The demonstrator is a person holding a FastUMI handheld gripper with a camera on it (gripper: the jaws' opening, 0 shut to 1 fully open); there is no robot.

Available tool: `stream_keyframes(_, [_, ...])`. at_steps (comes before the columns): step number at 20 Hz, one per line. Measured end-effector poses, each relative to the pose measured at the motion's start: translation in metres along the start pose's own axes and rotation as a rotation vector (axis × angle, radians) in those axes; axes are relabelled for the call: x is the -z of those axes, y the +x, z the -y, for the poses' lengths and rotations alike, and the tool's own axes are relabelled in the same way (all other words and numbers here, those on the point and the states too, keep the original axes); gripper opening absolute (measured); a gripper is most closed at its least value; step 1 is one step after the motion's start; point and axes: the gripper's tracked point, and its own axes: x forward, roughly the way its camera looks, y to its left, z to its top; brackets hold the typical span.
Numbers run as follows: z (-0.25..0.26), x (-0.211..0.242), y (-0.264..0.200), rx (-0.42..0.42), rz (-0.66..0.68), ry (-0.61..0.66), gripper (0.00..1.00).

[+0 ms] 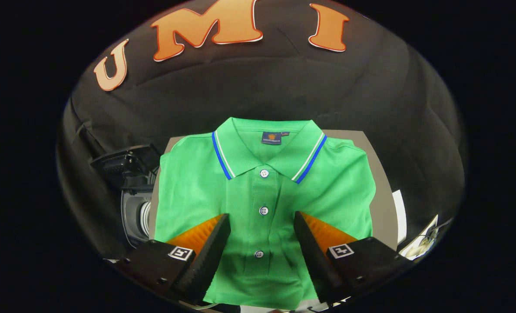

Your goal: Put the clothes into the washing machine and then close the washing machine lid.

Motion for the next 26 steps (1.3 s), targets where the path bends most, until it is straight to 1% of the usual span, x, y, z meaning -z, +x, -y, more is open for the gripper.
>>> stream_keyframes(4, [-0.002, 0.002, 0.000, -0.011, -0.020, -0.021, 0.96])
stream_keyframes(9, [-0.013, 0.001, -0.004, -0.017, -0.046, -0.052, 0.43])
stream_keyframes(10, [-0.013, -0.001, -0.007, -0.013, -0.053, -0.081, 0.32])
stream_keyframes(11, [-0.010, -0.002, -0.011, 0.002, -0.052, -0.082, 0.32])
stream_keyframes(12, [-0.007, -0.003, -0.011, 0.012, -0.042, -0.088, 0.25])
stream_keyframes(13, [-0.010, -0.005, -0.013, 0.011, -0.006, -0.077, 0.25])
stream_keyframes(14, [-0.013, -0.006, -0.015, 0.007, 0.021, -0.067, 0.16])
stream_keyframes(16, [-0.015, -0.008, -0.016, -0.009, 0.089, -0.038, 0.16])
stream_keyframes(18, [-0.016, -0.022, -0.028, -0.027, 0.196, -0.016, 0.16])
stream_keyframes(22, [-0.015, -0.043, -0.071, -0.074, 0.337, 0.021, 0.16])
stream_keyframes(26, [-0.035, -0.055, -0.120, -0.116, 0.451, 0.016, 0.16])
